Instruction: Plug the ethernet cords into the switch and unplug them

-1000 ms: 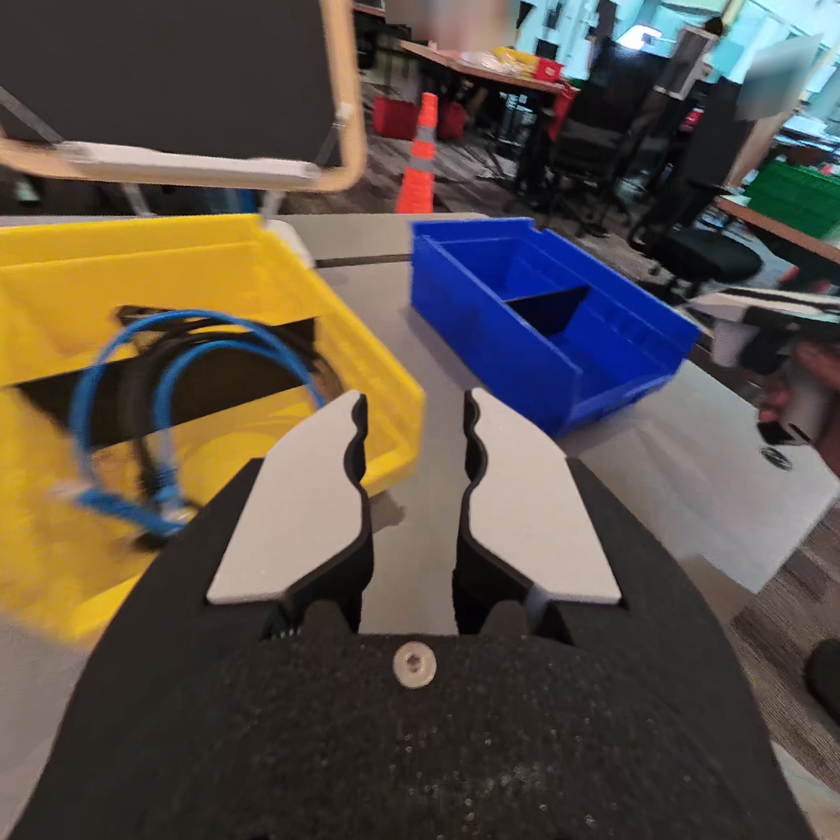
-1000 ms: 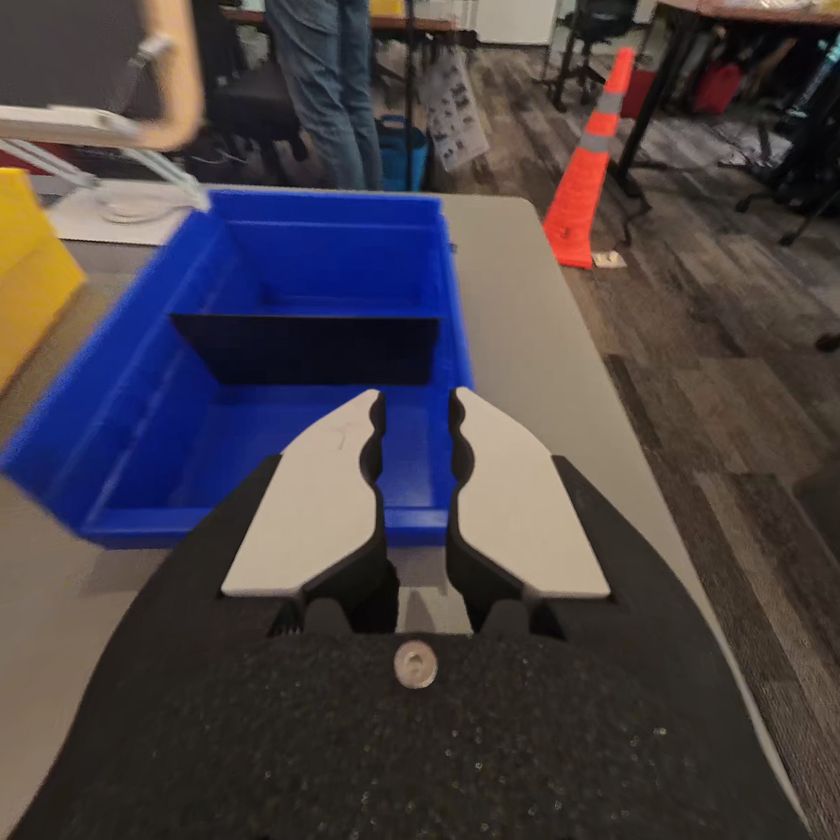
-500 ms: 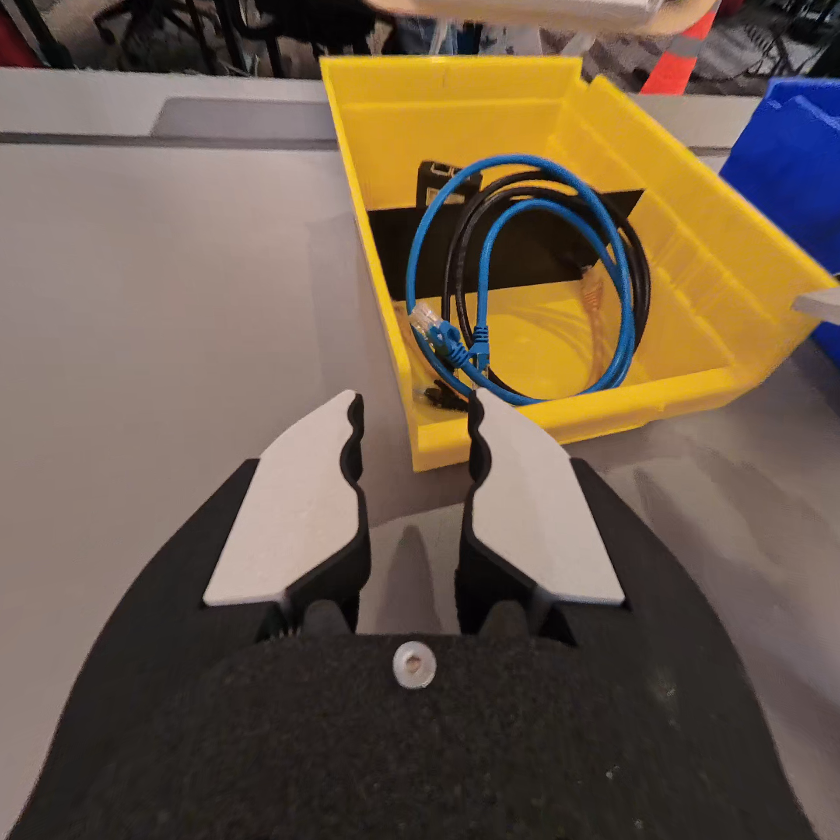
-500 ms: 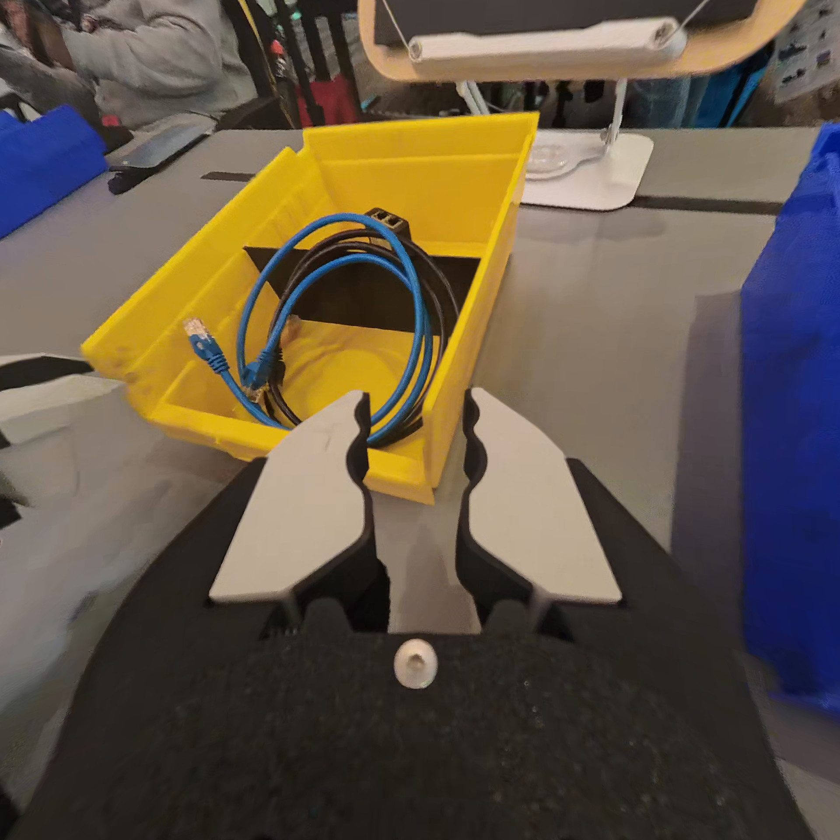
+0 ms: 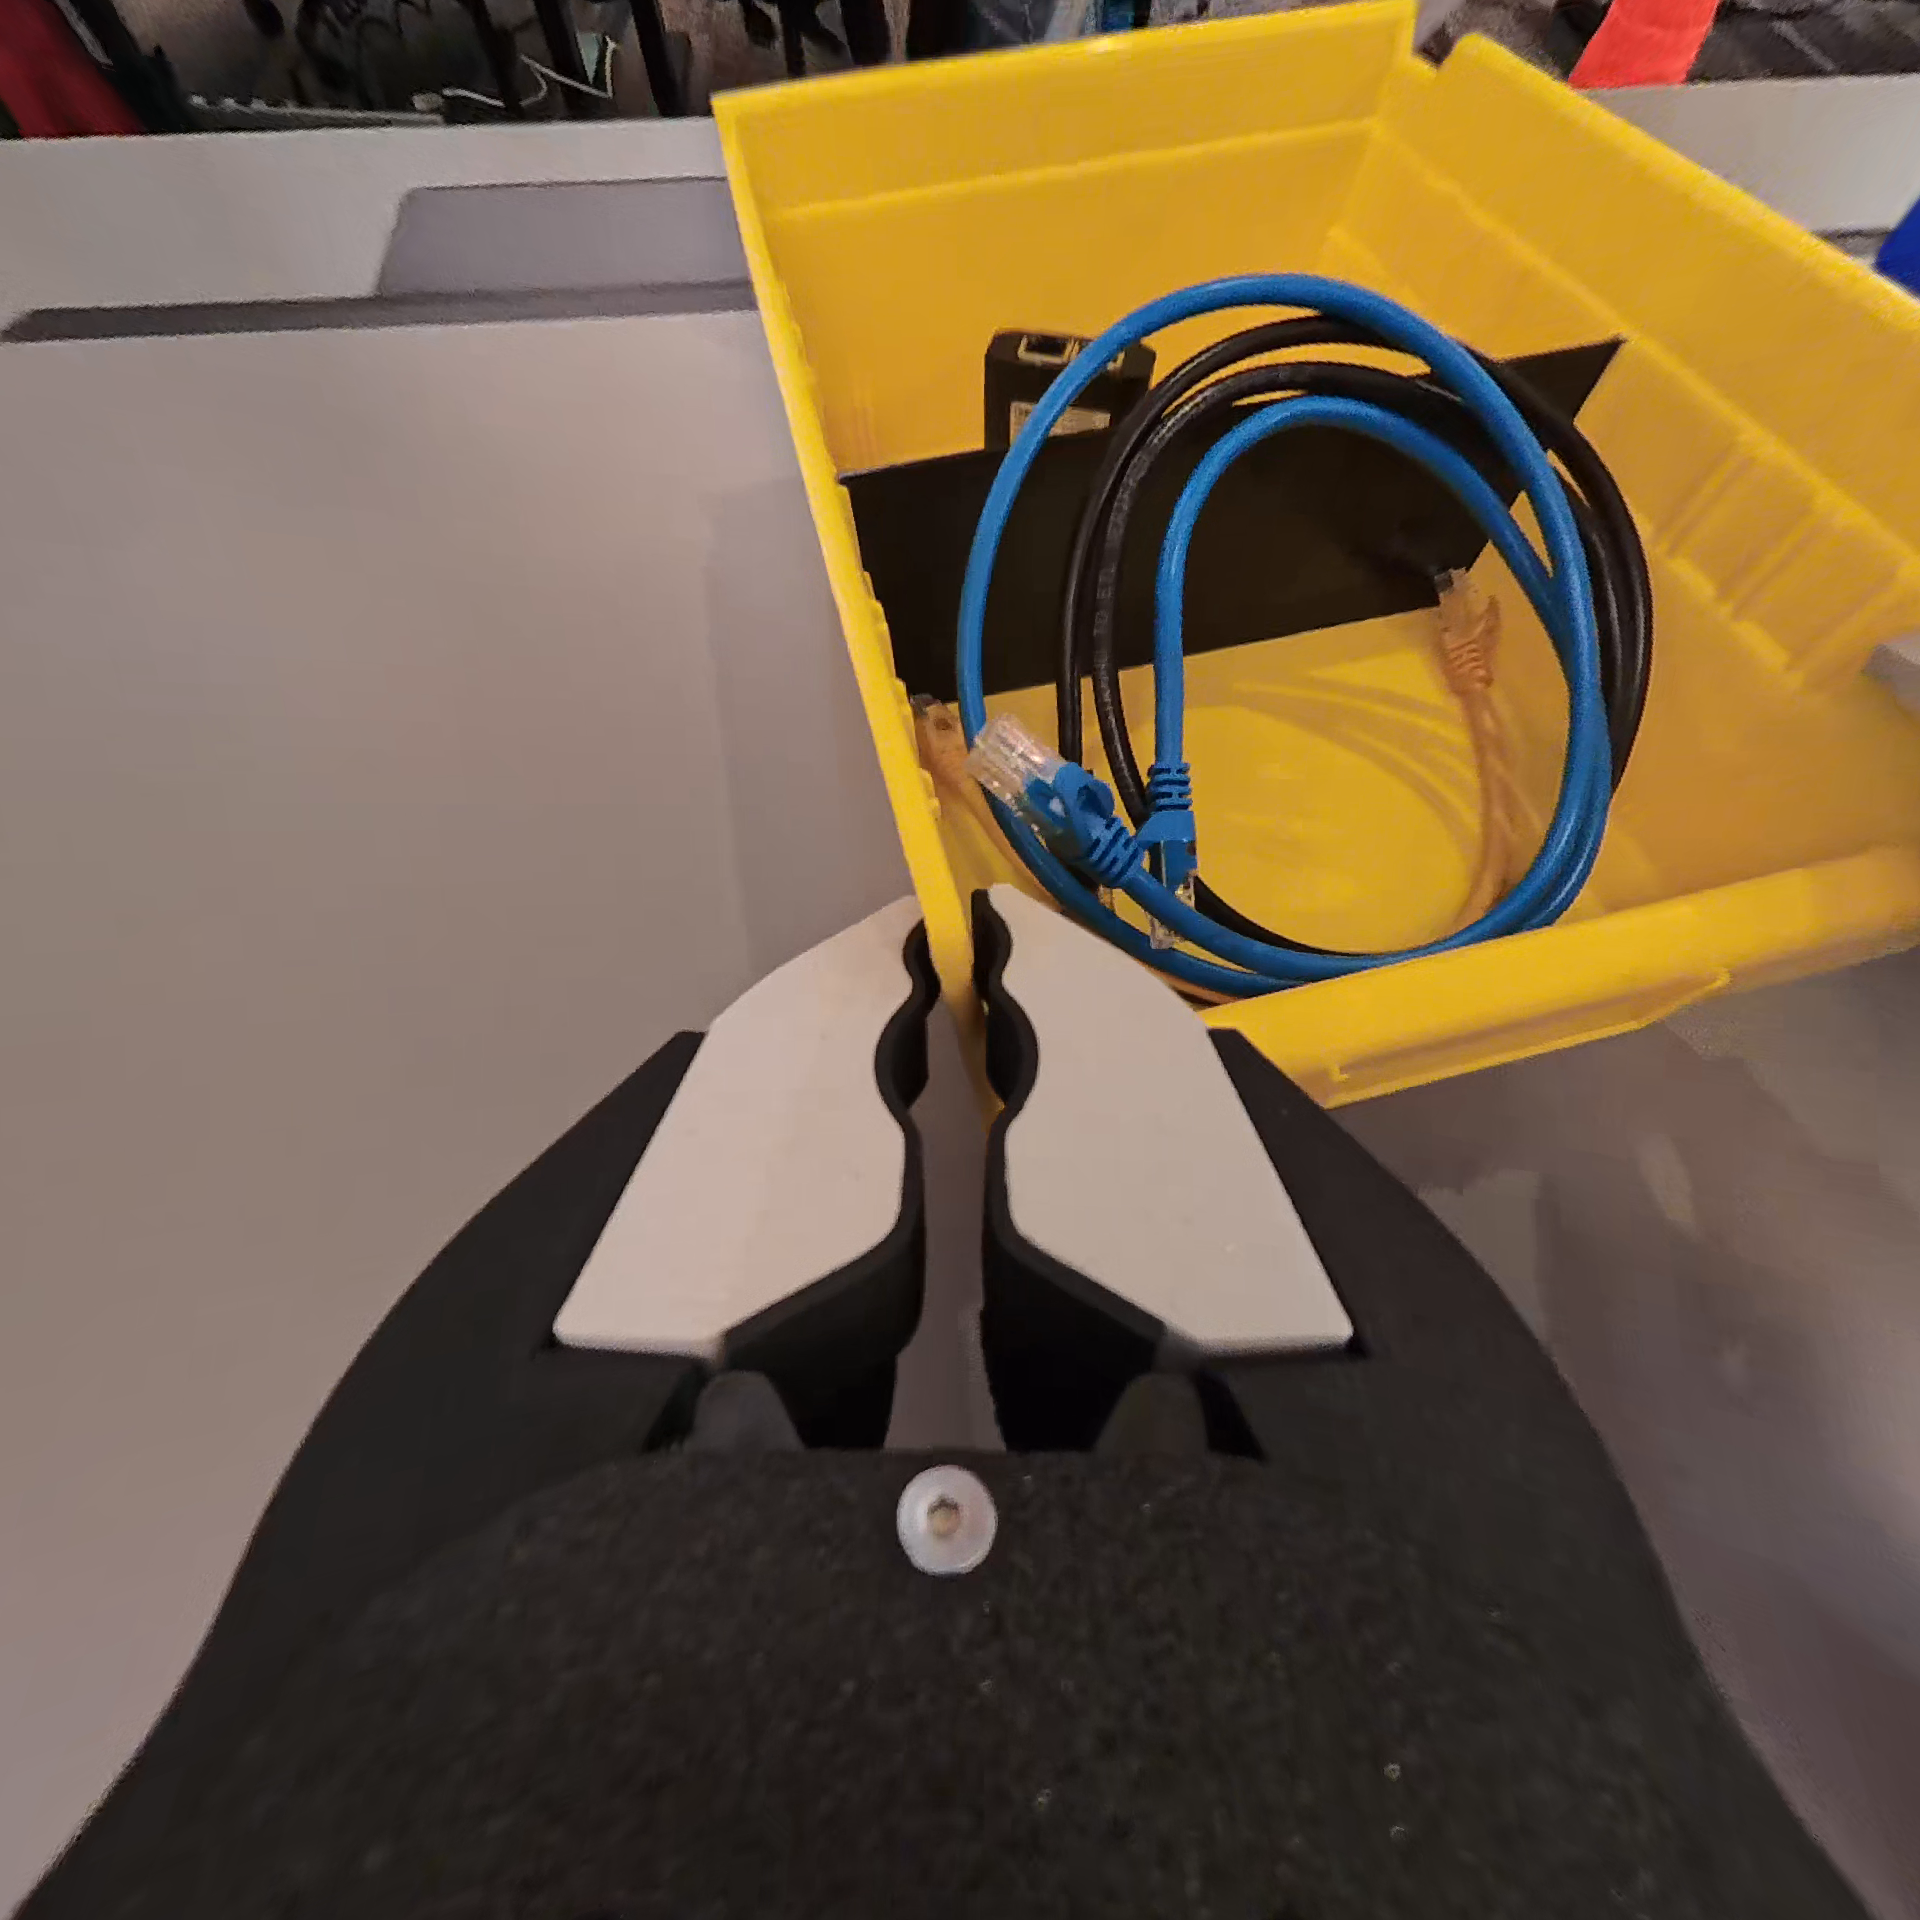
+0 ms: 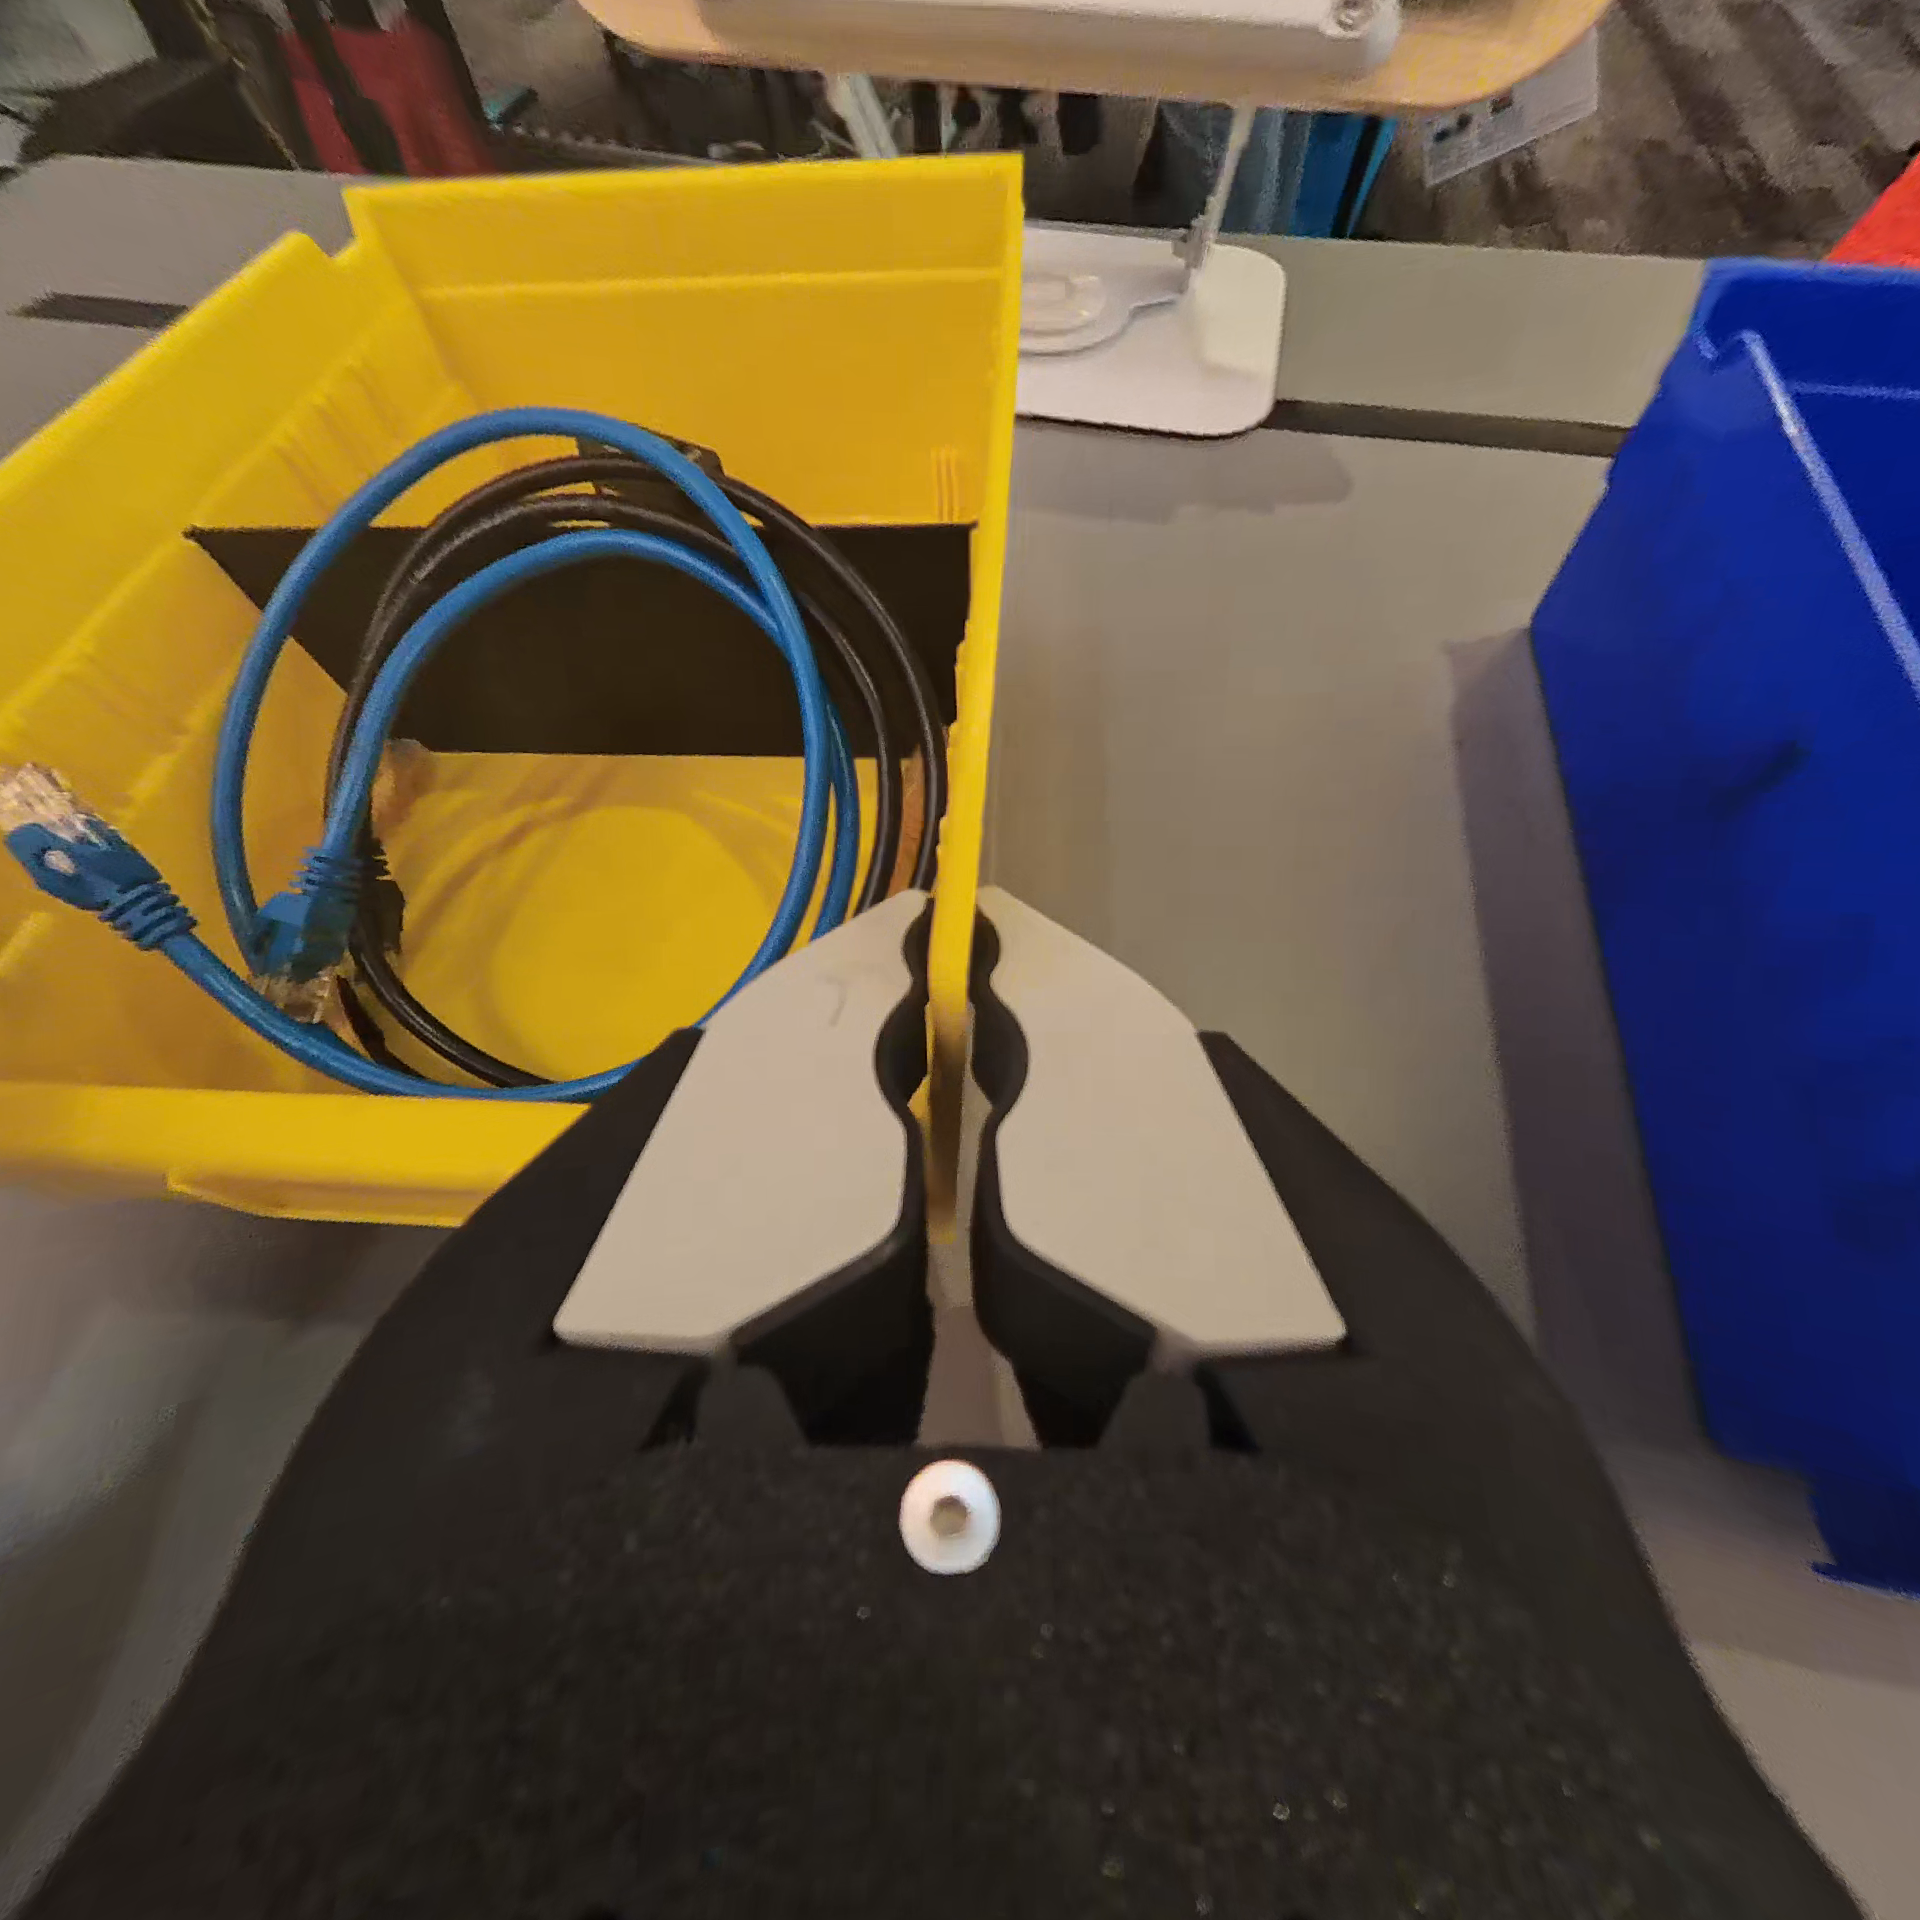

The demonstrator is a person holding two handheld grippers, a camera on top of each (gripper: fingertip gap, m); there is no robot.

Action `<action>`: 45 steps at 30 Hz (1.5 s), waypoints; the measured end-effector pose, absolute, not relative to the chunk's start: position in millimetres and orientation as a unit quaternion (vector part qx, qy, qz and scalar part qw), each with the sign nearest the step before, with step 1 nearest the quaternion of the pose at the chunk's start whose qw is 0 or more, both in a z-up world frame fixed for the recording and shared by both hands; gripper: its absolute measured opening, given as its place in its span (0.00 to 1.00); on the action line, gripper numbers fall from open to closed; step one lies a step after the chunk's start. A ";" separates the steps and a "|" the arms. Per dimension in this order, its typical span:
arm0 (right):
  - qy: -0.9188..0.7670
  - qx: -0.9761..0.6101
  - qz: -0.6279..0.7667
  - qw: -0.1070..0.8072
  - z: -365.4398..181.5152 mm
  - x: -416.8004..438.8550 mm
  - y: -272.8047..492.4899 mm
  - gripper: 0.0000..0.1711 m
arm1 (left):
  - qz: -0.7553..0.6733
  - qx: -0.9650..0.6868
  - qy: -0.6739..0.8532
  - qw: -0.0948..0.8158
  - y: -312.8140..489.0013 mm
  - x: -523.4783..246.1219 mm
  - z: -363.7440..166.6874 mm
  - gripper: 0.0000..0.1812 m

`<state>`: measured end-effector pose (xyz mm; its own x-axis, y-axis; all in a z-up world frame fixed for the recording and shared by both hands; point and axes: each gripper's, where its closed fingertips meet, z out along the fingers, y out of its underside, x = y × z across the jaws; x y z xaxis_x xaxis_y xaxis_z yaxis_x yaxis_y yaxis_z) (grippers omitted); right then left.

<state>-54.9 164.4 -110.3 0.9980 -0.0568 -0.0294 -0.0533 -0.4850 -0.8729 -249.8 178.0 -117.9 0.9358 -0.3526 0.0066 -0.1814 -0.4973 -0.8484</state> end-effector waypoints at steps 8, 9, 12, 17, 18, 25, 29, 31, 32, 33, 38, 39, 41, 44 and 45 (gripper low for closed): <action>-0.005 -0.857 0.054 0.512 -95.2 -152.1 167.0 0.03 | -0.035 -0.844 0.109 0.523 186.3 -345.4 -80.8 0.01; -0.010 -0.857 0.059 0.511 -95.6 -167.1 167.3 0.03 | -0.023 -0.842 0.108 0.528 187.2 -360.1 -78.0 0.01; -0.020 -0.856 0.074 0.512 -98.0 -209.3 169.9 0.04 | -0.014 -0.844 0.097 0.527 188.3 -401.6 -78.8 0.01; -0.033 -0.854 0.085 0.513 -108.2 -265.5 173.2 0.06 | -0.027 -0.862 0.055 0.503 193.6 -456.6 -99.8 0.01; -0.032 -0.855 0.094 0.509 -112.3 -273.8 173.0 0.06 | -0.036 -0.868 0.046 0.494 195.2 -464.3 -107.0 0.01; -0.056 -0.858 0.109 0.499 -128.9 -295.7 168.5 0.09 | -0.073 -0.886 0.015 0.458 195.4 -482.5 -130.7 0.03; -0.073 -0.854 0.189 0.478 -125.1 -303.2 165.3 0.15 | -0.036 -0.886 0.025 0.462 195.9 -481.1 -131.3 0.16; -0.087 -0.849 0.219 0.472 -119.8 -298.2 159.3 0.12 | -0.045 -0.882 0.023 0.468 193.8 -478.3 -126.0 0.16; -0.096 -0.843 0.229 0.478 -113.7 -293.6 155.6 0.13 | -0.052 -0.877 0.017 0.478 192.2 -478.2 -120.1 0.15; -0.110 -0.835 0.231 0.487 -107.3 -287.0 151.2 0.12 | -0.060 -0.870 0.010 0.490 190.1 -478.9 -112.7 0.15; -0.211 -0.809 0.167 0.522 -94.1 -221.5 126.7 0.17 | -0.097 -0.837 -0.035 0.537 172.5 -488.3 -88.4 0.15; -0.221 -0.808 0.152 0.524 -96.4 -201.4 122.7 0.18 | -0.097 -0.835 -0.040 0.539 168.2 -490.6 -88.8 0.17; -0.224 -0.810 0.134 0.525 -102.8 -158.8 114.5 0.21 | -0.099 -0.833 -0.041 0.543 160.8 -491.7 -89.0 0.22; -0.204 -0.818 0.115 0.525 -117.1 -93.5 101.4 0.24 | -0.119 -0.820 -0.033 0.559 152.2 -480.1 -79.1 0.25; -0.191 -0.824 0.111 0.522 -122.0 -73.2 97.1 0.24 | -0.132 -0.811 -0.028 0.569 149.5 -471.0 -72.5 0.26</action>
<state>-73.2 97.1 -122.0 0.9026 0.4301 0.0161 0.1983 -0.3823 -0.9025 -471.0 149.5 -72.5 0.9636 -0.1056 0.2456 0.1950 -0.3509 -0.9159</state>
